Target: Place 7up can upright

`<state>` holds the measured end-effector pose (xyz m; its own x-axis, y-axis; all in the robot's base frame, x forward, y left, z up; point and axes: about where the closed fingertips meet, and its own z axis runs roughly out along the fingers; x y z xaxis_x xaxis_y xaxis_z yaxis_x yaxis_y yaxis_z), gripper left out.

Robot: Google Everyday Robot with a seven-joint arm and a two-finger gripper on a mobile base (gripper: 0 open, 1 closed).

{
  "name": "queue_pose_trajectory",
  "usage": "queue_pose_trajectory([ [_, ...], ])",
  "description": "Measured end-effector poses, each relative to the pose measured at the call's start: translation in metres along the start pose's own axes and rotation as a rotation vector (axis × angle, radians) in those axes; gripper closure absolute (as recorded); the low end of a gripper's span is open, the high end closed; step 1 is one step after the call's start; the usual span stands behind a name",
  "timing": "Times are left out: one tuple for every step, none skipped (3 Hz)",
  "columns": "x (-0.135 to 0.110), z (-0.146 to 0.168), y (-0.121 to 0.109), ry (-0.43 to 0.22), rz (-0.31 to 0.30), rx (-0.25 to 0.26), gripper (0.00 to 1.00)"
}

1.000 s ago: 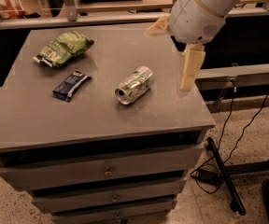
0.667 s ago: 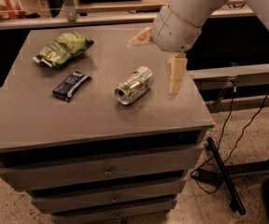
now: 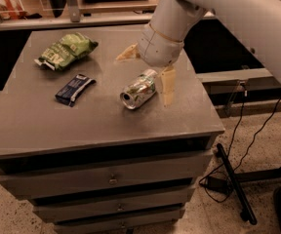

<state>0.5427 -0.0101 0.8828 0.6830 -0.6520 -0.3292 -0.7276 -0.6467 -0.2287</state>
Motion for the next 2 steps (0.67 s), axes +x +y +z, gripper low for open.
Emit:
queue_pose_trajectory([
  [-0.019, 0.010, -0.011, 0.018, -0.085, -0.032, 0.00],
  [-0.022, 0.020, -0.021, 0.042, -0.154, -0.045, 0.00],
])
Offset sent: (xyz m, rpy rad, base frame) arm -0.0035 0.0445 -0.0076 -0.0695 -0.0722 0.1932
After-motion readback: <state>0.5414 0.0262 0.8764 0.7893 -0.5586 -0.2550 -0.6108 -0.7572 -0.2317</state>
